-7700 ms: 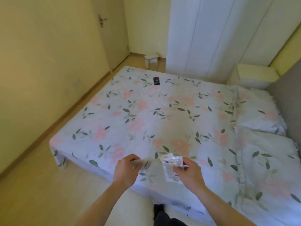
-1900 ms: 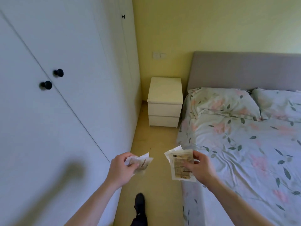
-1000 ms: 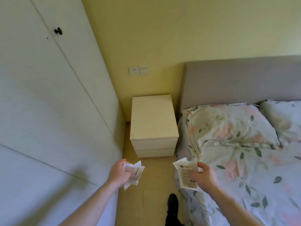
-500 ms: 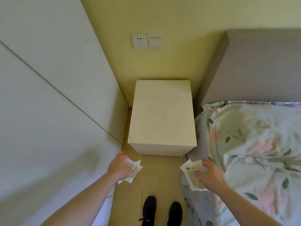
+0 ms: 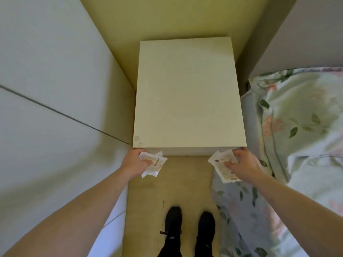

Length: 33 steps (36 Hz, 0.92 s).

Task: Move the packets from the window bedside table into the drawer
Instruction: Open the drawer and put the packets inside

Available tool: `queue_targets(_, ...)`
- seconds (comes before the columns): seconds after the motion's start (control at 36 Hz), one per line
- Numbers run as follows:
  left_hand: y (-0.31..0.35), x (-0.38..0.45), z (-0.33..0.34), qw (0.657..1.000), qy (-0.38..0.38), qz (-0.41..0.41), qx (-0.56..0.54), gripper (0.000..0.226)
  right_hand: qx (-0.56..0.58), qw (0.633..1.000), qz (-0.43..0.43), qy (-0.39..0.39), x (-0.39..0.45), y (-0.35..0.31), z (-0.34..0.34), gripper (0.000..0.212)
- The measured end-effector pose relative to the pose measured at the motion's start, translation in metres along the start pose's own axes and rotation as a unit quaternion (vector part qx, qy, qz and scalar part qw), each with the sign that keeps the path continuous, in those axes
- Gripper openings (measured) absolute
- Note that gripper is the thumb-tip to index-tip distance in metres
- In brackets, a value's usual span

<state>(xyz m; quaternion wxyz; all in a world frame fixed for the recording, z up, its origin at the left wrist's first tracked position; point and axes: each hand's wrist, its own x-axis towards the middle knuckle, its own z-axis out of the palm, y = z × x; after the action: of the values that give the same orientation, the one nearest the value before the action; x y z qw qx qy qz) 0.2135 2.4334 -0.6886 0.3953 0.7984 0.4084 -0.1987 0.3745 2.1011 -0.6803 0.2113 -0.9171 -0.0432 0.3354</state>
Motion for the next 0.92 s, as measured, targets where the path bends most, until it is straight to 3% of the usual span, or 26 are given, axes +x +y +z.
queue_targets(0.17,-0.013,0.003,0.012,1.0,-0.004,0.007,-0.01,0.023,0.014,0.999,0.024,0.021,0.007,0.005,0.009,0.043)
queue_targets(0.44,-0.033,-0.019,0.019,0.999,-0.031,-0.03,-0.009,0.044,-0.009,0.999,0.031,-0.035,-0.017,0.012,0.002,0.038)
queue_targets(0.58,-0.046,-0.047,0.024,0.997,-0.041,-0.06,-0.029,0.044,-0.031,0.996,0.041,-0.071,-0.044,0.026,0.004,0.041)
queue_targets(0.72,-0.067,-0.072,0.025,0.985,-0.093,-0.122,-0.074,0.041,-0.031,0.984,0.114,-0.131,-0.067,0.044,0.009,0.048)
queue_targets(0.92,-0.091,-0.106,0.023,0.976,-0.165,-0.144,0.0,0.027,-0.076,0.962,0.149,-0.215,-0.088,0.058,0.01,0.051)
